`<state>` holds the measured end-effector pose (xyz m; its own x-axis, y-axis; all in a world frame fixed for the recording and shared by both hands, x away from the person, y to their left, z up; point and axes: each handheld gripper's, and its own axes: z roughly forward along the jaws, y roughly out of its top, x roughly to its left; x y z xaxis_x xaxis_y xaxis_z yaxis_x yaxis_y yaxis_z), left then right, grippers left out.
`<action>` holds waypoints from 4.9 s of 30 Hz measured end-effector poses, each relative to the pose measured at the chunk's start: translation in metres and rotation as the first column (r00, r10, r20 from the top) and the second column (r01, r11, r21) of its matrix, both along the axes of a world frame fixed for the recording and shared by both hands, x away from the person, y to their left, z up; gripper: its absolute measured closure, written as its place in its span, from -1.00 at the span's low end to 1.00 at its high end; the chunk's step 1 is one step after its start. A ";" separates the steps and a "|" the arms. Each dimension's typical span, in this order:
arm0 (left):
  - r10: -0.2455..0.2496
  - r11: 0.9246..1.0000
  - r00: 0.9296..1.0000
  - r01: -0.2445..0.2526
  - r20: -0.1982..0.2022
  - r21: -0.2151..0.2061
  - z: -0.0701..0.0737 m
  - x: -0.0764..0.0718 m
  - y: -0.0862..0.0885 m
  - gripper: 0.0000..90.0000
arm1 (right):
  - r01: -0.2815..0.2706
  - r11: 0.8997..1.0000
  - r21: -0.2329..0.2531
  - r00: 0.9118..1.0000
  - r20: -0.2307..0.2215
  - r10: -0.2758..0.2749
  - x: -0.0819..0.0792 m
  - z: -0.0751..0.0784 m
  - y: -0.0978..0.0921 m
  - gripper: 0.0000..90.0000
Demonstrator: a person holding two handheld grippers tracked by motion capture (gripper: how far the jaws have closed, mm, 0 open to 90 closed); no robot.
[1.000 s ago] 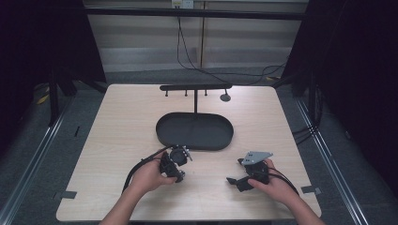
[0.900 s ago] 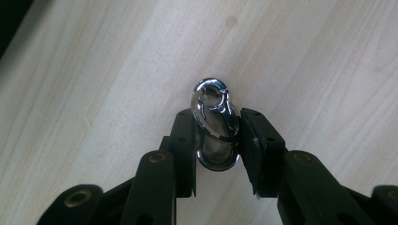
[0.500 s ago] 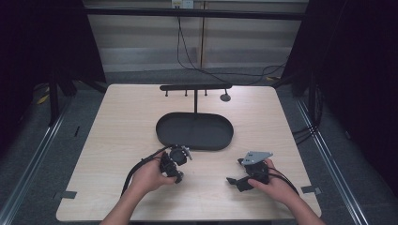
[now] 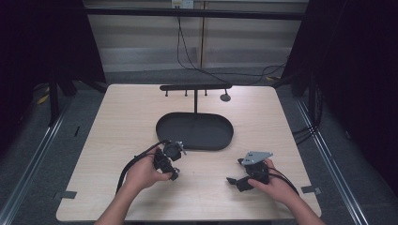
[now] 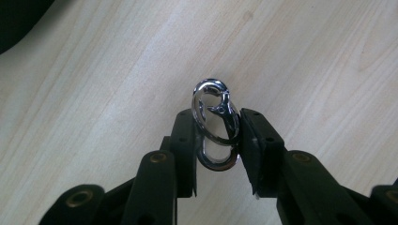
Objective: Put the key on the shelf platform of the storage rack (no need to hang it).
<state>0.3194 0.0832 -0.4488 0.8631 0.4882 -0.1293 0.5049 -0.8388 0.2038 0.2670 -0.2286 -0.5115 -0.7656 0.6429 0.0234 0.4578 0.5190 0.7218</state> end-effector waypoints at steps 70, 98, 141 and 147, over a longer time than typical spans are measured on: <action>0.105 0.993 0.994 -0.103 -0.018 0.062 0.094 0.074 -0.030 0.51 | 0.000 1.000 0.000 1.000 0.002 0.000 0.000 0.000 0.000 -0.73; 0.168 0.985 0.986 -0.168 -0.009 0.035 0.103 0.107 -0.053 0.51 | 0.001 1.000 0.000 1.000 0.002 -0.001 0.000 0.000 0.000 -0.73; 0.192 0.981 0.981 -0.191 -0.018 0.037 0.047 0.132 -0.078 0.51 | -0.001 1.000 -0.001 1.000 0.006 0.001 0.000 0.000 0.000 -0.73; 0.193 0.980 0.981 -0.192 -0.016 0.048 0.036 0.133 -0.080 0.51 | 0.001 1.000 0.000 1.000 0.004 -0.001 0.000 0.000 0.000 -0.73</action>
